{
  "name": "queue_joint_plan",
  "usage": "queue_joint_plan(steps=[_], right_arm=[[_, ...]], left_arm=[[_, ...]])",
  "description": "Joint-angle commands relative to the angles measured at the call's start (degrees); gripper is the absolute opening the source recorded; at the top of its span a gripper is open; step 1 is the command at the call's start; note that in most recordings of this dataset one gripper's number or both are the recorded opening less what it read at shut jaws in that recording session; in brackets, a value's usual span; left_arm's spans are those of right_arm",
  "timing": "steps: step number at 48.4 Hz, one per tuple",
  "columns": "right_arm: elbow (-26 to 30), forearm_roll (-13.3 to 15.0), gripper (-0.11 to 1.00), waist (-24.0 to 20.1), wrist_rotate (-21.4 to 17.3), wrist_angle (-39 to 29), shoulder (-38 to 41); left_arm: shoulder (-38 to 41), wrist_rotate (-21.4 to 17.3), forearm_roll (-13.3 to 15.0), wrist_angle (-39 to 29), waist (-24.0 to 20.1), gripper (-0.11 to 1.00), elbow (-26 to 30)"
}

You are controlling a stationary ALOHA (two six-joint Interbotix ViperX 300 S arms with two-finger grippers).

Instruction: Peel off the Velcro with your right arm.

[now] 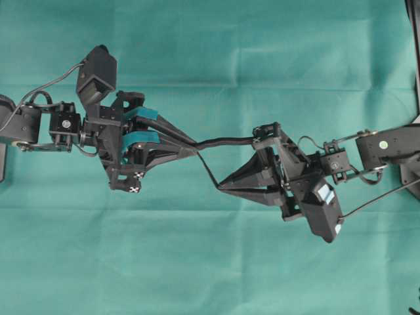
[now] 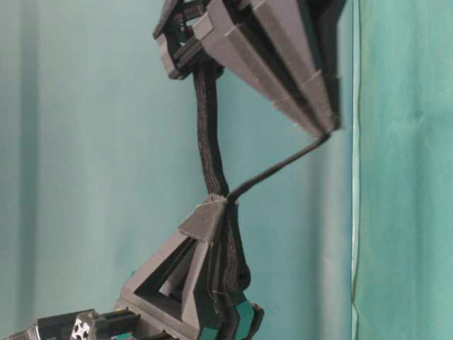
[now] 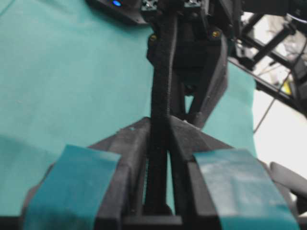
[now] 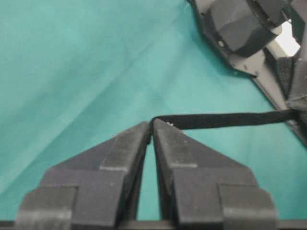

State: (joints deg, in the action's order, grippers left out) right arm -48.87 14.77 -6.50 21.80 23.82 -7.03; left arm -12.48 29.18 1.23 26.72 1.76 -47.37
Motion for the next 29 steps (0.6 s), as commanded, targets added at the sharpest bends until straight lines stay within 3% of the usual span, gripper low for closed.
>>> queue_joint_plan(steps=[1,9,29], right_arm=[[0.18,-0.18,-0.02,-0.44,-0.18,0.44,-1.58],[-1.14,-0.79,0.25,-0.44,-0.18,0.7,-3.25],[-6.5,-2.72,0.25,0.26,-0.35,3.25,-9.58]], left_arm=[[-0.97,0.0,0.09,0.7,-0.26,0.1,0.7],[-1.32,-0.09,0.09,0.62,0.0,0.1,0.18],[-3.43,-0.35,0.09,0.7,0.18,0.1,-2.37]])
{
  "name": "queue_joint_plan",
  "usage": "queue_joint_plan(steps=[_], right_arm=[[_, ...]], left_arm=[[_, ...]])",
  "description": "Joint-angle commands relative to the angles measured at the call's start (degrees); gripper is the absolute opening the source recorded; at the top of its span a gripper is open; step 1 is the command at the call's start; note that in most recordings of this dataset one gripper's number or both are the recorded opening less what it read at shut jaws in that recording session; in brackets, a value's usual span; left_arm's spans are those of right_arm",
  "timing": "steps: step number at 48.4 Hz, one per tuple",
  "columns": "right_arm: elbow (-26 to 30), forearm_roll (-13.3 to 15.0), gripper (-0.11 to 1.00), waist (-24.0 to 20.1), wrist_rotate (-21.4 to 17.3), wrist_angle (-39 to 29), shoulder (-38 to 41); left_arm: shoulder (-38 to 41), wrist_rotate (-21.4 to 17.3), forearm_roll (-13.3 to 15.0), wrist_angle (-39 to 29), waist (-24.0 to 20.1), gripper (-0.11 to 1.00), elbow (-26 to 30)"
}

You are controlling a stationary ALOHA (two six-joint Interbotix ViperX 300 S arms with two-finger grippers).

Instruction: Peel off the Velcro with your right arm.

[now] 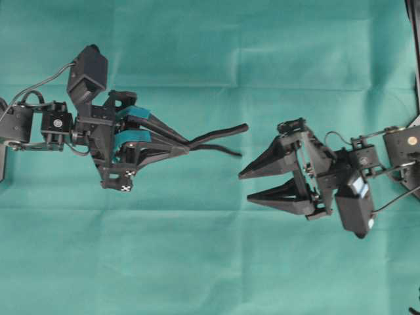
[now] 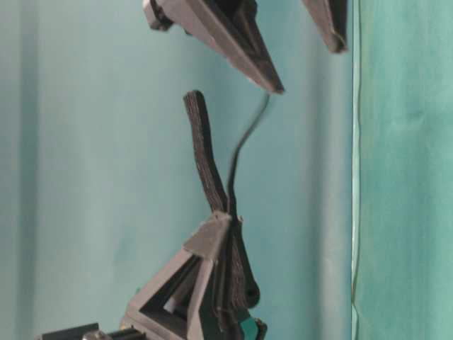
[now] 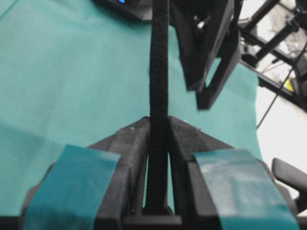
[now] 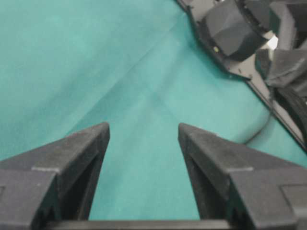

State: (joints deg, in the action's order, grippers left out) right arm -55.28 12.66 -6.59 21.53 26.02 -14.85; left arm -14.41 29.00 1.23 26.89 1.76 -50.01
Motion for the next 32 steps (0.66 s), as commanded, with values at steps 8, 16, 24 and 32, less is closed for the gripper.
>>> queue_joint_plan(steps=[8,16,24,32], right_arm=[[-1.58,-1.85,0.25,1.23,-0.09,2.2,-3.16],[-2.99,-2.55,0.25,1.85,-0.09,2.99,-4.66],[-4.13,-2.99,0.25,2.02,-0.09,3.52,-6.15],[-4.39,-3.96,0.25,2.2,-0.09,3.52,-6.33]], left_arm=[[-2.02,-0.53,0.09,0.53,0.44,0.1,-0.97],[-2.55,-0.62,0.09,0.53,0.88,0.1,-1.76],[-2.9,-0.62,0.0,0.53,1.23,0.1,-2.37],[-2.9,-0.88,0.09,0.53,1.32,0.1,-2.55]])
